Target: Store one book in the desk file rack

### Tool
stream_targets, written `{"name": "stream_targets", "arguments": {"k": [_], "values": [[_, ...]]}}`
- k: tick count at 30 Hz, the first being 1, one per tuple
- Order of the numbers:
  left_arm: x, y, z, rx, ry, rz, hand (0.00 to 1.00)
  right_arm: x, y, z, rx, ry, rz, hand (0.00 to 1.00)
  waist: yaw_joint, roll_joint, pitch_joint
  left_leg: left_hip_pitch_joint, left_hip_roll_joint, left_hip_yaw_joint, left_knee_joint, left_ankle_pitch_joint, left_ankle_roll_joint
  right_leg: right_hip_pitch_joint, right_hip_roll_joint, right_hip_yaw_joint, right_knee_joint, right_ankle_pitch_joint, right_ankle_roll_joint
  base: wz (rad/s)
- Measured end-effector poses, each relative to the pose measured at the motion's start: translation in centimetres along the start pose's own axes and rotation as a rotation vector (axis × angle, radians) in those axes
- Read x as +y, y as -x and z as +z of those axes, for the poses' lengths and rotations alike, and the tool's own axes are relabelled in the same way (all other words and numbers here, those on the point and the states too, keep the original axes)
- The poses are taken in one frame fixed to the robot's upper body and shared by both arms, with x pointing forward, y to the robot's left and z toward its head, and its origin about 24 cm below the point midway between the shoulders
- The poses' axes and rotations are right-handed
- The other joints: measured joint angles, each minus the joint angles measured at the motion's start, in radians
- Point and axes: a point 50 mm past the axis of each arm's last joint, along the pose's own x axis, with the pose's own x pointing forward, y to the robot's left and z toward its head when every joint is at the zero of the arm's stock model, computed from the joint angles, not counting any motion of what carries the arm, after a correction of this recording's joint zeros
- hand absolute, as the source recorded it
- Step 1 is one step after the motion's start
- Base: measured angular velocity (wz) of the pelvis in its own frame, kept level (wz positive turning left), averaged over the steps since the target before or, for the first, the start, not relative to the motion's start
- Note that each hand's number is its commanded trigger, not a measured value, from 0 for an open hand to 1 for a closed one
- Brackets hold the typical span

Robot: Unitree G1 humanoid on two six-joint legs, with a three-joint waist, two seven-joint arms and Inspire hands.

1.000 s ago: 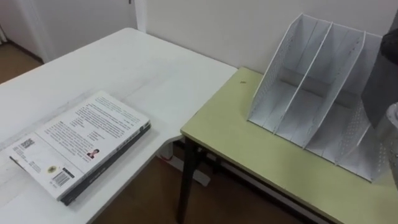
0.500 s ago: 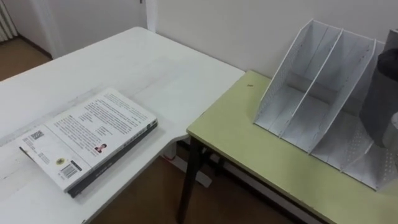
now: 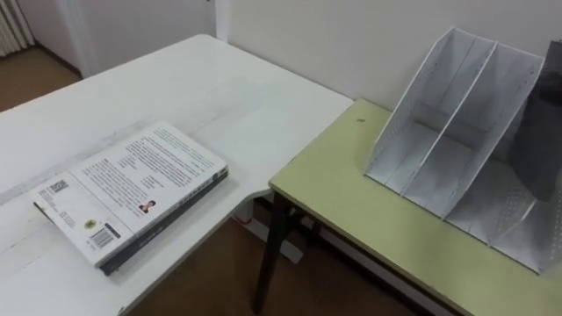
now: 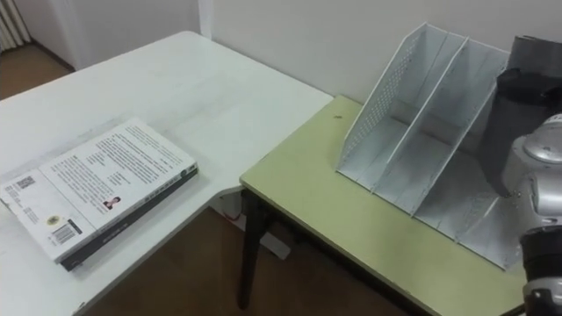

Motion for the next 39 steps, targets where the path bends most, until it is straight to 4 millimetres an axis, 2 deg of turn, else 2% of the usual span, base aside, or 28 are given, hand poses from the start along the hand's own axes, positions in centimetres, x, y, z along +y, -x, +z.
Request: {"name": "stream_targets", "arguments": {"k": [3, 14, 19, 24, 30, 33, 35, 39], "values": [[0.3, 0.1, -0.4, 0.006, 0.018, 0.011, 0.00, 0.0, -0.1, 0.2, -0.001, -0.010, 0.005, 0.00, 0.001, 0.003, -0.0057, 0.002, 0.006, 0.000, 0.004, 0.000, 0.000, 0.004, 0.000, -0.003, 0.001, 0.001, -0.001, 0.00], [1.6, 0.6, -1.0, 0.017, 0.042, 0.048, 0.00, 0.3, 0.0, 0.2, 0.034, -0.075, 0.026, 0.00, 0.010, -0.001, -0.0081, 0.012, 0.005, 0.003, 0.005, 0.001, -0.001, 0.016, -0.006, -0.003, -0.001, 0.002, -0.002, 0.00], [1.7, 0.6, -1.0, 0.017, 0.043, 0.051, 0.00, 0.4, 0.1, 0.2, 0.031, -0.066, 0.033, 0.00, 0.010, -0.001, -0.0060, 0.012, 0.005, 0.001, 0.004, 0.001, -0.001, 0.015, -0.006, -0.003, -0.002, 0.002, -0.002, 0.00], [1.7, 0.6, -1.0, 0.015, 0.043, 0.052, 0.00, 0.6, 0.1, 0.2, 0.028, -0.057, 0.040, 0.00, 0.010, -0.005, 0.0033, 0.010, 0.005, 0.001, 0.004, 0.000, -0.001, 0.014, -0.005, -0.002, -0.003, 0.002, -0.002, 0.00], [1.8, 0.6, -1.0, 0.016, 0.043, 0.063, 0.00, 0.8, 0.2, 0.3, 0.022, -0.055, 0.048, 0.00, 0.009, -0.004, 0.0030, 0.009, 0.004, 0.000, 0.003, 0.000, -0.001, 0.014, -0.002, 0.000, -0.005, 0.001, -0.002, 0.00], [1.7, 0.6, -0.9, 0.015, 0.027, 0.067, 0.00, 1.0, 0.3, 1.1, -0.010, -0.070, 0.085, 0.00, 0.009, 0.003, -0.0012, 0.004, 0.001, 0.000, 0.003, 0.000, -0.001, 0.008, 0.000, 0.002, -0.003, 0.001, -0.002, 0.00], [1.6, 0.5, -0.7, 0.015, -0.005, 0.066, 0.00, 1.4, 0.7, 2.6, -0.065, -0.101, 0.126, 0.00, 0.009, 0.014, -0.0080, -0.001, 0.002, 0.000, 0.005, 0.001, -0.001, 0.001, 0.000, 0.002, 0.000, 0.002, -0.002, -0.02], [1.5, 0.5, -0.4, 0.013, -0.035, 0.074, 0.00, 2.9, 2.1, 4.5, -0.122, -0.176, 0.279, 0.00, 0.006, 0.017, -0.0076, 0.003, 0.009, 0.003, 0.004, 0.002, -0.003, 0.002, -0.003, 0.005, 0.002, 0.003, -0.004, -0.04]]}}
